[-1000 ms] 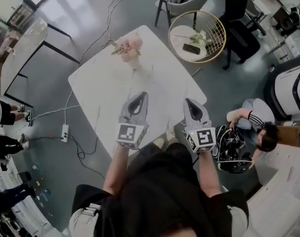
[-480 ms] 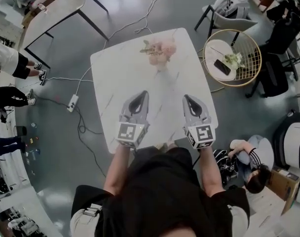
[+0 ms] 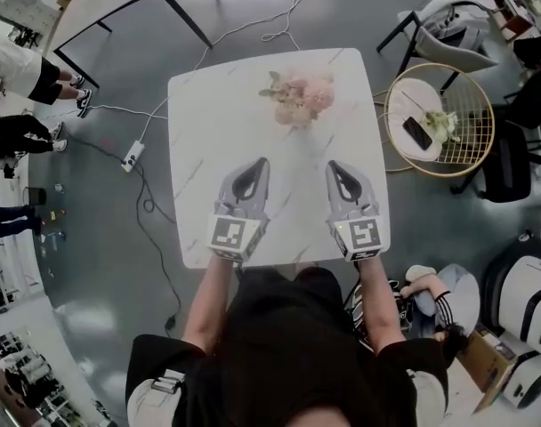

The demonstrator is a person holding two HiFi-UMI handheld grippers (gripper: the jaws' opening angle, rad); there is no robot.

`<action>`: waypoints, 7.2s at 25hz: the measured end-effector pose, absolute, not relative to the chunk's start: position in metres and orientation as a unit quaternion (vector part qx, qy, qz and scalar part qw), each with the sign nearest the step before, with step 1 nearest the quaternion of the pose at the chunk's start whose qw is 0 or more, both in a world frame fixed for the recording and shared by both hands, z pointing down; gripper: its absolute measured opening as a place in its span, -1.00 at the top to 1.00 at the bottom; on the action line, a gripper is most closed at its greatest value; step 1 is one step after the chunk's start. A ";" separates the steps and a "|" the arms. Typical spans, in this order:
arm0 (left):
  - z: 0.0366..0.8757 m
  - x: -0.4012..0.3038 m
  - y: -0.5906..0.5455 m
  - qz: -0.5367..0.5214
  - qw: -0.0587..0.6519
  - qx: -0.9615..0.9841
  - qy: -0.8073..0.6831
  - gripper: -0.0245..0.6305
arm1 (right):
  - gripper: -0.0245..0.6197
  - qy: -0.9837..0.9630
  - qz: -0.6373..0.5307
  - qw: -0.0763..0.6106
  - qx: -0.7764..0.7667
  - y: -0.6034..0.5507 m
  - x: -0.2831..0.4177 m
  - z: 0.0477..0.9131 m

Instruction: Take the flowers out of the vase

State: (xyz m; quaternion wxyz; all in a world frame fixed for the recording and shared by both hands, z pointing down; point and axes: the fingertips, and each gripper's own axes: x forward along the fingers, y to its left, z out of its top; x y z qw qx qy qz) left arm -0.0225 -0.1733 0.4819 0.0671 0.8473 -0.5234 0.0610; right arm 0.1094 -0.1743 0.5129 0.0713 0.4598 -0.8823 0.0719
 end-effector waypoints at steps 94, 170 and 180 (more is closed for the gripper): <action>0.516 -0.083 -0.216 0.076 0.097 0.790 -0.601 0.90 | 0.87 -0.914 0.016 0.051 0.403 -0.314 0.053 0.534; 0.439 -0.128 -0.127 0.019 0.029 0.800 -0.599 0.90 | 0.88 -0.885 -0.073 -0.028 0.458 -0.230 0.055 0.378; 0.433 -0.137 -0.114 0.014 0.027 0.809 -0.587 0.90 | 0.88 -0.879 -0.069 -0.020 0.472 -0.202 0.052 0.380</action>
